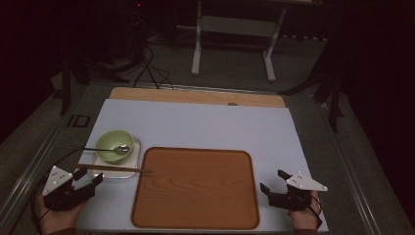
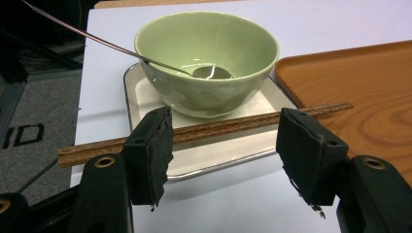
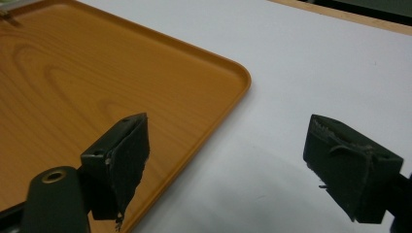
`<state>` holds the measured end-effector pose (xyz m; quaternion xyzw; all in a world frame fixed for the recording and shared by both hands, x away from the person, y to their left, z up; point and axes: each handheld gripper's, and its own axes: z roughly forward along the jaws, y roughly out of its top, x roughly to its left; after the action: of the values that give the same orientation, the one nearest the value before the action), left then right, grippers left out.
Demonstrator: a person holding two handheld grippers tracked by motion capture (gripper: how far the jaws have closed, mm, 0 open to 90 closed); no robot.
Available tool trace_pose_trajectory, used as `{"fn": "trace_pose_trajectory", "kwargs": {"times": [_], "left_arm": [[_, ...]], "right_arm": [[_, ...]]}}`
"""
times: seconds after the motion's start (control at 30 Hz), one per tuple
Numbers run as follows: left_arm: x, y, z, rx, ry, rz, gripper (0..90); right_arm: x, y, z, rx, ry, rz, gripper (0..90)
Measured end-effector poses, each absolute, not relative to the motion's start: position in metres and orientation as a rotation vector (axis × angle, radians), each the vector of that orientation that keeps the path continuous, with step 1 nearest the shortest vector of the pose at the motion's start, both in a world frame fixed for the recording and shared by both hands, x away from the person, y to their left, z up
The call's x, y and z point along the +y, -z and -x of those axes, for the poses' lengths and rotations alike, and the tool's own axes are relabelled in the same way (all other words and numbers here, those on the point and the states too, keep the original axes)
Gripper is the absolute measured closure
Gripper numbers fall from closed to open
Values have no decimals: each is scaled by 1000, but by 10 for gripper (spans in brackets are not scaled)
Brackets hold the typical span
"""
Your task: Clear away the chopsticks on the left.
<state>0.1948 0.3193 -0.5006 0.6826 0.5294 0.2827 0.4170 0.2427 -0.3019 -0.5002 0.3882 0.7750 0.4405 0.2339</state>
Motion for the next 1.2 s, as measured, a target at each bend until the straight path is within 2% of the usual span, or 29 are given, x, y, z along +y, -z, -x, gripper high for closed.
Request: {"fn": "trace_pose_trajectory", "kwargs": {"times": [0.8,1.2], "left_arm": [[316,503,-205,1253,-686,-1742,378],[301,518,-226,1159,-680,-1921,353]], "right_arm": [[-305,499,-240,2085,-1232,-1091,167],[-307,499,-240,2070,-1232,-1105,167]]}}
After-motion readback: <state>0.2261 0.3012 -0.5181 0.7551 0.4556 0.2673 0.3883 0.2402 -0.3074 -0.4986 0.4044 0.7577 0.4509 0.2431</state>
